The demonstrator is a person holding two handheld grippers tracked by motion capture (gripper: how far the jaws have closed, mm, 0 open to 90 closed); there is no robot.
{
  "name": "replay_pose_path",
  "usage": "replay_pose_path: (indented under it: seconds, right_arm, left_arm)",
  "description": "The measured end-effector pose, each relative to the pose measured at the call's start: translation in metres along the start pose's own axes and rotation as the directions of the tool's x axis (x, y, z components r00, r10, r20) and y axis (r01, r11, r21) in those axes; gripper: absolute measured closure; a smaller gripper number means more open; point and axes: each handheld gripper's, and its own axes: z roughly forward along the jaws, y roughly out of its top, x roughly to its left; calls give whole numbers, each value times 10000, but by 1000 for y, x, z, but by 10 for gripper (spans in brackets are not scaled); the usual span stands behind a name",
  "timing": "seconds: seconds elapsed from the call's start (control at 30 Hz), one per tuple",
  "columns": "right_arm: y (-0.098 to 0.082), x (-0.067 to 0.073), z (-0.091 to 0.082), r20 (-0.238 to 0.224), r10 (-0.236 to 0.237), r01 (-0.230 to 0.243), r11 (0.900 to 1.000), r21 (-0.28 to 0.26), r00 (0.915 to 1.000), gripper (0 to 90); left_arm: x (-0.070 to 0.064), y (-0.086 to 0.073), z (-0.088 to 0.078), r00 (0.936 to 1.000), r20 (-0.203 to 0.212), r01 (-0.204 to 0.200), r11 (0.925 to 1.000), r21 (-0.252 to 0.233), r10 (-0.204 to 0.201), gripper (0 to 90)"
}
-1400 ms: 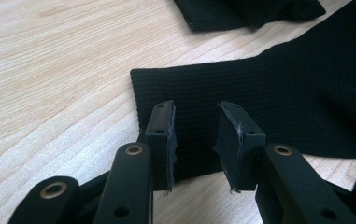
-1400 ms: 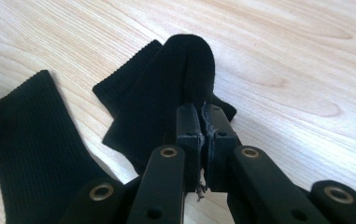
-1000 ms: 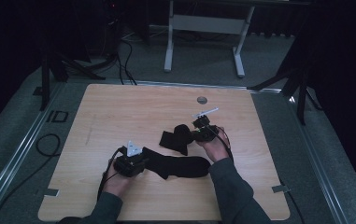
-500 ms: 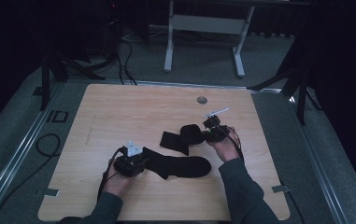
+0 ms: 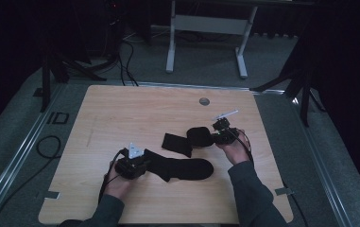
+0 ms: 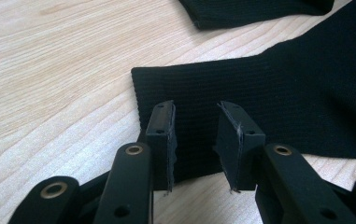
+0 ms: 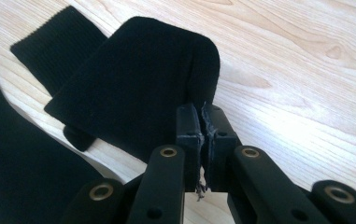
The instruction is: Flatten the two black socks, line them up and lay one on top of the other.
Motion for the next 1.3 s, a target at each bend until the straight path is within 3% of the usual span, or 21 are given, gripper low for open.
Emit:
replay_pose_path:
  seconds: [0.67, 0.87, 1.0, 1.13, 1.3]
  right_arm:
    - [-22, -22, -3, 330, 166, -176, 9994, 302, 9993, 862]
    - [-31, -29, -5, 681, 202, -233, 9987, 447, 9975, 855]
    - [-30, -33, -11, 523, 352, -354, 9994, 23, 9980, 723]
    - [-21, -26, -14, 457, 31, -16, 9995, -330, 9989, 674]
    - [-7, -7, -8, -123, -795, 786, 9950, -623, 9968, 623]
  left_arm:
    - [-1, 0, 0, 10000, -32, -39, 10000, 44, 39, 675]
    - [-1, 0, 0, 10000, -58, -46, 10000, 52, 46, 674]
    - [-1, 0, 2, 10000, -54, -17, 10000, 39, 18, 673]
    - [-2, 0, 1, 10000, -65, -43, 10000, 70, 43, 670]
    - [-1, 0, 1, 10000, -75, -32, 10000, 24, 33, 669]
